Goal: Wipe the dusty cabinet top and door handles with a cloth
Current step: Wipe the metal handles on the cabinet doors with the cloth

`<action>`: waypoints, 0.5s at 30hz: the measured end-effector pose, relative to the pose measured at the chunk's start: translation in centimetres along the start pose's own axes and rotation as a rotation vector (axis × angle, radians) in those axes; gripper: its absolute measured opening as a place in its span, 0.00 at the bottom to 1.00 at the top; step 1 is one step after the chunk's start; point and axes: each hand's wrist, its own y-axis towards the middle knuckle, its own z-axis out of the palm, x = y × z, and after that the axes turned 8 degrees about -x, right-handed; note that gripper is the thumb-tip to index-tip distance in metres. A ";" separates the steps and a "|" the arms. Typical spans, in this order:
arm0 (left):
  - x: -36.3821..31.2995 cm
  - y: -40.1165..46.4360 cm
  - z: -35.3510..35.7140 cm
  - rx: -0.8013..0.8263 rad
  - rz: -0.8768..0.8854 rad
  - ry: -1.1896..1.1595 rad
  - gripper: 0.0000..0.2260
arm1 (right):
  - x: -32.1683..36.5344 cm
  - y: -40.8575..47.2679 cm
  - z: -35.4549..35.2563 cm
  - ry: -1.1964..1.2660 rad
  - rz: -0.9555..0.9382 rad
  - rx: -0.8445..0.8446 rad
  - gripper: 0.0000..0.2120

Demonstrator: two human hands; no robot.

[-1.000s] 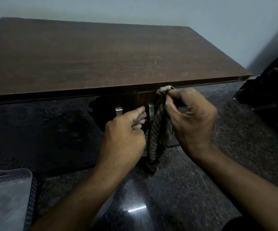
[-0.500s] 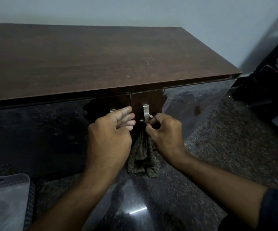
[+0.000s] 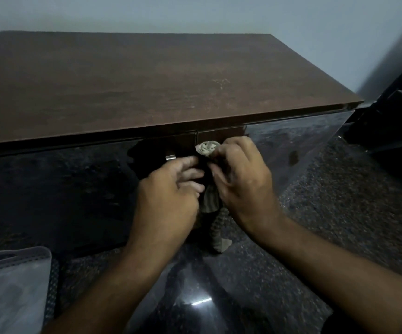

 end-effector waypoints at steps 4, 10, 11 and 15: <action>0.4 -0.5 1.2 0.170 -0.001 0.138 0.26 | 0.4 -0.5 -0.3 0.067 0.259 -0.069 0.08; 0.6 -0.4 1.6 0.146 0.022 0.169 0.29 | 0.8 -1.3 -0.2 0.173 0.644 -0.023 0.11; 0.5 -0.6 1.7 0.155 0.035 0.180 0.29 | 0.9 -1.4 -0.1 0.176 0.667 -0.021 0.12; 0.6 -1.0 1.7 0.172 0.068 0.219 0.30 | 0.3 -1.8 1.0 0.184 0.804 0.062 0.13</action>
